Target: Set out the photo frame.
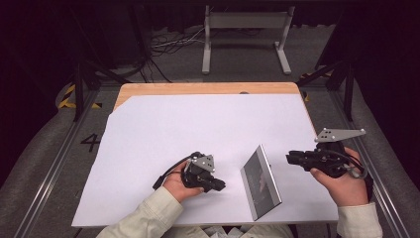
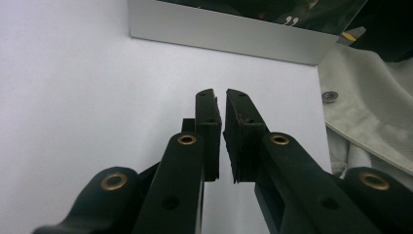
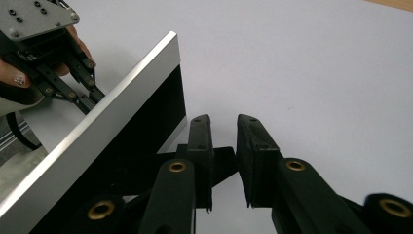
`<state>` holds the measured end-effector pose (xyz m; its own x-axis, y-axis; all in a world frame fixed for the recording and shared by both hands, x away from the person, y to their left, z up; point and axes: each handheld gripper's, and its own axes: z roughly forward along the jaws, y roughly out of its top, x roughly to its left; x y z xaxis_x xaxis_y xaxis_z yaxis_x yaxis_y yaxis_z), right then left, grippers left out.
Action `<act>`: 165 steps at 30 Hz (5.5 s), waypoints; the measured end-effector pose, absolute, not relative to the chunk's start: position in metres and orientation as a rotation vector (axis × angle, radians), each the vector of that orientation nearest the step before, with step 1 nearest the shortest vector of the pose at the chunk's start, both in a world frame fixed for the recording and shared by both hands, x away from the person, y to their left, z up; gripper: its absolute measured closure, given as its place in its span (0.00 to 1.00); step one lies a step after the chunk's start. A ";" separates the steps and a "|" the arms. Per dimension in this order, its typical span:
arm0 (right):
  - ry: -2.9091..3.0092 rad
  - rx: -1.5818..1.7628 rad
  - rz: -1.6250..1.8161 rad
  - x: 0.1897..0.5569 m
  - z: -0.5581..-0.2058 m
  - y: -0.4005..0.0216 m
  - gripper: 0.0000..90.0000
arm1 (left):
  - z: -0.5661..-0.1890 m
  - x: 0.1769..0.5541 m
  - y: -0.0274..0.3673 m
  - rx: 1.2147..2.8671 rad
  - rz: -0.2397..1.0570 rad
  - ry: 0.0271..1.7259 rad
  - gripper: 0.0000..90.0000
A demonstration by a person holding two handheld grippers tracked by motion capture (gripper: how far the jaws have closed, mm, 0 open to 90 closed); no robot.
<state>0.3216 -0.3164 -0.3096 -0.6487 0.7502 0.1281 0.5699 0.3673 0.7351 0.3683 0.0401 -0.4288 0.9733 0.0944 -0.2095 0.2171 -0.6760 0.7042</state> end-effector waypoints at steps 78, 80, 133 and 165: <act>2.522 1.709 0.820 0.322 -0.267 -0.252 0.76 | -0.432 0.380 0.059 2.327 -0.138 0.326 0.93; 2.523 1.712 0.815 0.321 -0.267 -0.250 0.75 | -0.432 0.381 0.059 2.326 -0.134 0.322 0.93; 2.572 1.799 0.675 0.331 -0.308 -0.221 0.70 | -0.435 0.380 0.058 2.334 -0.152 0.320 0.91; 2.516 1.750 0.608 0.333 -0.305 -0.216 0.93 | -0.434 0.377 0.056 2.345 -0.127 0.303 0.92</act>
